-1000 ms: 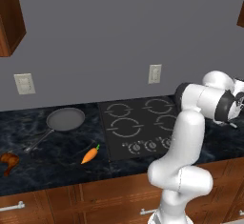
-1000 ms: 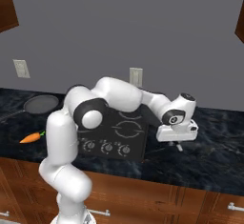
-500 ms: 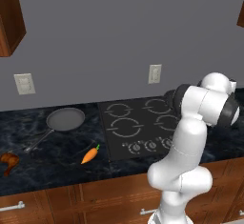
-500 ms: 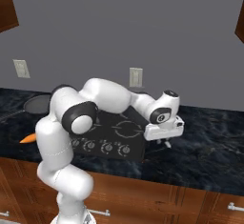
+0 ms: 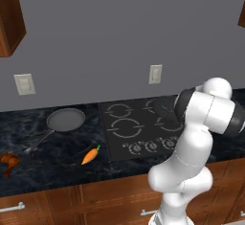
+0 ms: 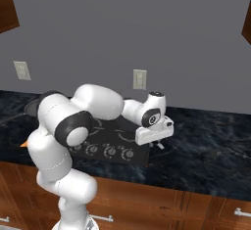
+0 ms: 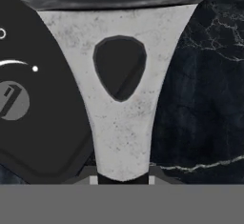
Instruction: Place both pans onto different burners. Then place the carrot and the chicken drumstick on different pans.
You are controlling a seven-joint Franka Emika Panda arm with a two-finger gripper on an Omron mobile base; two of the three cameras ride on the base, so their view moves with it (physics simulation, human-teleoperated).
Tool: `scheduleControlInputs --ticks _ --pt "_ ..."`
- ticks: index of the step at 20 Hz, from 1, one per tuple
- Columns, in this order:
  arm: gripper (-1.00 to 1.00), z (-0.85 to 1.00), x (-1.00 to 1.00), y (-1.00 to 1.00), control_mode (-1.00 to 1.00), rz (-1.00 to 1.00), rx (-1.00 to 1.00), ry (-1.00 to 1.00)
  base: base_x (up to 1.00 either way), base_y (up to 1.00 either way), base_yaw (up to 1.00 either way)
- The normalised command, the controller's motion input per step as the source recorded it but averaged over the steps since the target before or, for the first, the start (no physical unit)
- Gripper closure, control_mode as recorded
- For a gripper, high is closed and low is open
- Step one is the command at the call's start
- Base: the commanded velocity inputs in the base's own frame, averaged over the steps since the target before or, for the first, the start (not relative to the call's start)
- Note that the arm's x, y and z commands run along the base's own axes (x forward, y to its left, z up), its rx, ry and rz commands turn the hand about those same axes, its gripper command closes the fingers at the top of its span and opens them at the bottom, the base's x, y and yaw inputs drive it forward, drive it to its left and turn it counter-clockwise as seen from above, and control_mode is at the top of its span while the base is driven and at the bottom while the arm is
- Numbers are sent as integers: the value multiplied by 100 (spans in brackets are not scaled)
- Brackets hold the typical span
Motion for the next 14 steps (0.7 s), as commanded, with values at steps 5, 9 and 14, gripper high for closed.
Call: scheduleControlInputs --ticks 5,9,14 --pt "100 -9 0 6 -100 3 -3 6 0 0 0" --pt "100 -13 5 -6 -100 0 -2 3 0 0 0" --pt "100 -9 3 -3 -100 0 0 5 0 0 0"
